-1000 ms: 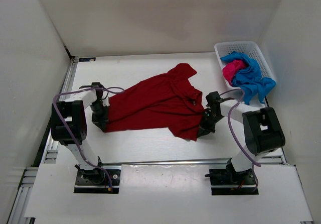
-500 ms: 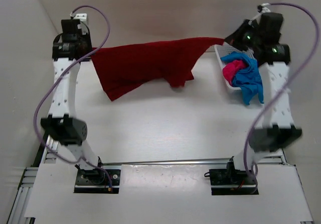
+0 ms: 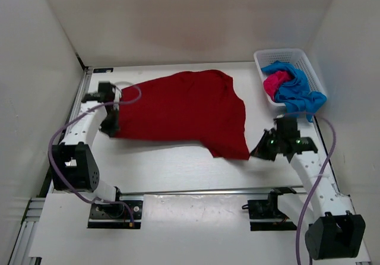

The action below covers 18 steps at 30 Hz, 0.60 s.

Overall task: Fold and stack the t-shirts
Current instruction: Flatten out the tshirt

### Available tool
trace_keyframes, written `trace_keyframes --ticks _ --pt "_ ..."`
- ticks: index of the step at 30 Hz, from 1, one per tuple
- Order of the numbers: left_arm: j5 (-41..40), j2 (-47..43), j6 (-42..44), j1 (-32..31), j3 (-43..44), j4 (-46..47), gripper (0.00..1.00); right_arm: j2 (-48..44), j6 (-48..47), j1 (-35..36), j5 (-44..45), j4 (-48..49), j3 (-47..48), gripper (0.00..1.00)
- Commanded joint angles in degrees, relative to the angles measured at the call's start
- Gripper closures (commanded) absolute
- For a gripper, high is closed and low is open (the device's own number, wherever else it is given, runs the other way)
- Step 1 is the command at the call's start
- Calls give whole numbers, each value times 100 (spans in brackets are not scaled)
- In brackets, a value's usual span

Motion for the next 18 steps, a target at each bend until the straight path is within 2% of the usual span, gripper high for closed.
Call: trace_keyframes --ticks 1,4,5,6,9,13,15,18 --pt "-455 -531 -1 28 -1644 -134 90 -386 613 403 -251 -209 -943 100" --pt "-87 -584 -1 28 -2299 131 90 -202 675 518 -75 -209 -1430 99" --pt "36 -584 -1 -24 -2562 262 90 -71 614 518 -74 -148 -1588 93" --pt "237 -506 -1 -25 -2669 264 90 -18 561 518 -22 -148 -1589 73" --pt "300 -373 -1 -25 -2854 386 90 -17 499 571 -109 -69 -1581 47" --pt "196 -425 -1 -25 -2793 439 90 -96 446 922 -215 63 -1195 31" --pt "195 -487 -1 -25 -2723 387 90 253 499 1159 143 2 -1036 25" --pt "195 -539 -1 -25 -2661 282 90 894 499 1361 339 -191 -957 23"
